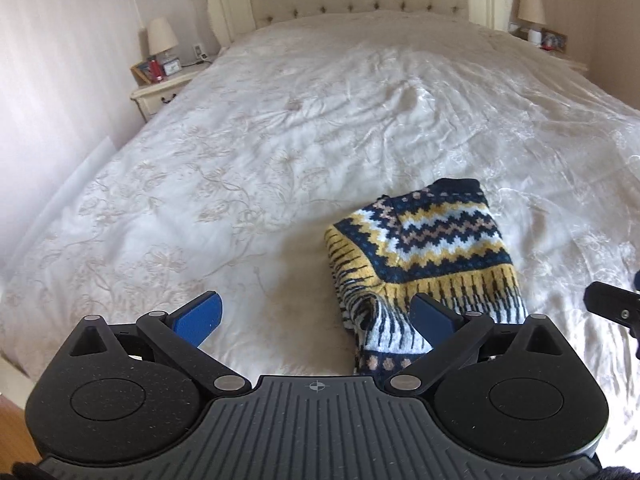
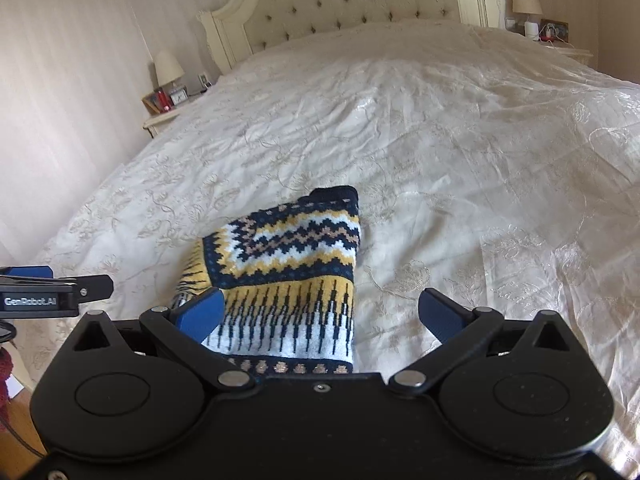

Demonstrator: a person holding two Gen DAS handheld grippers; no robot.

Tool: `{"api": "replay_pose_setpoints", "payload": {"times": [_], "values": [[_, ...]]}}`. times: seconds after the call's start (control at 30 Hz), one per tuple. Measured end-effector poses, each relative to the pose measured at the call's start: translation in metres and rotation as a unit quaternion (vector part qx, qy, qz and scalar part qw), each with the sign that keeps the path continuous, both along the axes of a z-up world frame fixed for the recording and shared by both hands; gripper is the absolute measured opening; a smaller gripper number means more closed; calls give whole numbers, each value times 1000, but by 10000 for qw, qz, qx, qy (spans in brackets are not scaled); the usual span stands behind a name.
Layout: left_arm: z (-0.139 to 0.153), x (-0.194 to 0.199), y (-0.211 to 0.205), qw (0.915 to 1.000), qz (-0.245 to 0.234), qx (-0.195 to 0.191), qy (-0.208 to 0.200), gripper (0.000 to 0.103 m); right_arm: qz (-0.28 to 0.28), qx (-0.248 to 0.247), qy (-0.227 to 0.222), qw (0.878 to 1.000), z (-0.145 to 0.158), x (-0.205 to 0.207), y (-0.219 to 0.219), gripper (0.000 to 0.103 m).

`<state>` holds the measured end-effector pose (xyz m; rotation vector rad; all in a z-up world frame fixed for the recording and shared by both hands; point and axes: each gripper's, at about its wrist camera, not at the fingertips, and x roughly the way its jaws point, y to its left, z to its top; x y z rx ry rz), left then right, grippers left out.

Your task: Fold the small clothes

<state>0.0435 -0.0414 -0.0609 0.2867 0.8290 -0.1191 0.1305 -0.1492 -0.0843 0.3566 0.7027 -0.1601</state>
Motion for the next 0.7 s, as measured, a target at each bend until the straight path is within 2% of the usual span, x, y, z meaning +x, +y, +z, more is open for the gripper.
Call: {"api": "replay_pose_setpoints", "payload": {"times": [0.1, 0.2, 0.27, 0.57, 0.7], "values": [[6, -11, -3, 10000, 36, 59, 36, 102, -80, -188, -43, 9998, 12, -12, 9, 102], [9, -20, -2, 9997, 27, -124, 191, 102, -347, -600, 59, 9976, 21, -22, 18, 102], [10, -26, 0, 9994, 54, -214, 284, 101, -394, -688, 146, 9967, 25, -26, 20, 102], [12, -50, 4, 9987, 74, -205, 462, 101, -236, -257, 511, 9981, 23, -40, 25, 102], [9, -56, 6, 9982, 124, -161, 569, 101, -165, -244, 594, 9978, 22, -45, 33, 102]]}}
